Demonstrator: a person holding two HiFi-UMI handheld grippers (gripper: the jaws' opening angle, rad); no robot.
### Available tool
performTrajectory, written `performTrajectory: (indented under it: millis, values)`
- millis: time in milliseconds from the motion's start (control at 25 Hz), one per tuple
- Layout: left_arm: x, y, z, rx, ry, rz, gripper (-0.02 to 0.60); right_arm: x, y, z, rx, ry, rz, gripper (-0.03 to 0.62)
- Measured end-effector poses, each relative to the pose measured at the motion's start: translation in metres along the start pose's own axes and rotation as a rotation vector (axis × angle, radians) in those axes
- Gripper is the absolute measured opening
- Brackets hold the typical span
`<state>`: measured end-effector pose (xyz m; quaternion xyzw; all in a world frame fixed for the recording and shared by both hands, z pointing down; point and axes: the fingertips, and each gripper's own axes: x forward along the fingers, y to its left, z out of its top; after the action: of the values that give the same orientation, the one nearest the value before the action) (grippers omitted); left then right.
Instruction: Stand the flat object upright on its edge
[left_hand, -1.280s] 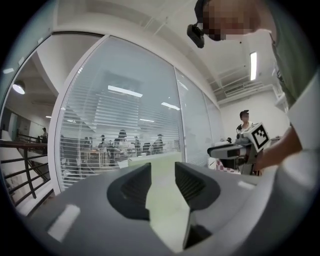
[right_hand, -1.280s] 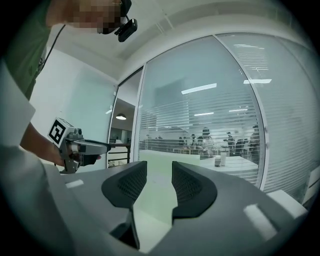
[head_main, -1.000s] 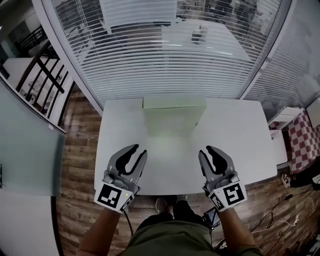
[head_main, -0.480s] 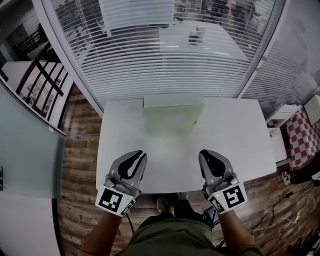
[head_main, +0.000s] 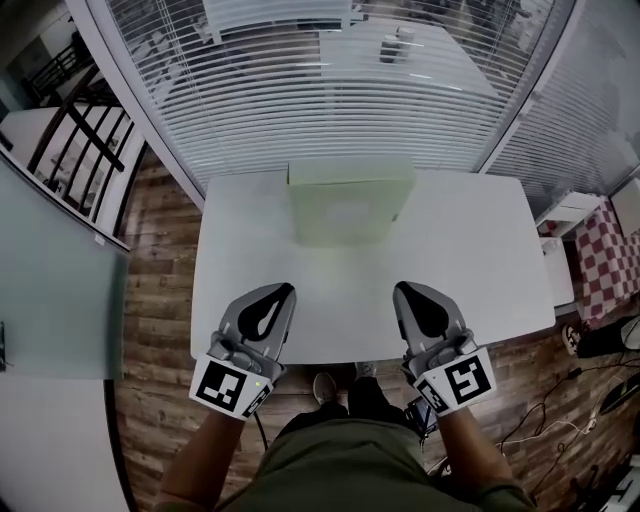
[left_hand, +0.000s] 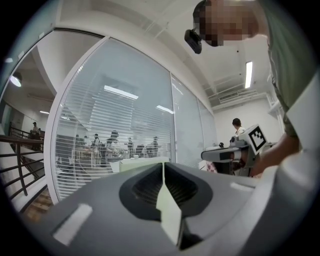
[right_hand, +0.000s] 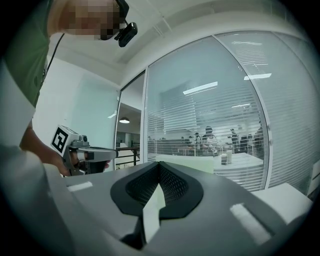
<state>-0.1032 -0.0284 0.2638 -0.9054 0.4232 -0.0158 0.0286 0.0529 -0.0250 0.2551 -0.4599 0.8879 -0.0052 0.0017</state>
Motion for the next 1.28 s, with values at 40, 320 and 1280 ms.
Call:
performTrajectory:
  millis: [40, 320, 1280]
  values:
    - [0.0, -0.001, -0.001, -0.002, 0.002, -0.003, 0.008, 0.0, 0.002, -0.001, 0.0, 0.004, 0.003, 0.012]
    - [0.0, -0.006, -0.009, -0.017, 0.023, -0.023, 0.0, 0.002, 0.01, -0.009, 0.004, 0.027, 0.018, 0.012]
    - [0.016, -0.003, -0.029, -0.048, 0.051, -0.021, 0.0, 0.012, -0.001, -0.026, 0.017, 0.072, 0.03, 0.011]
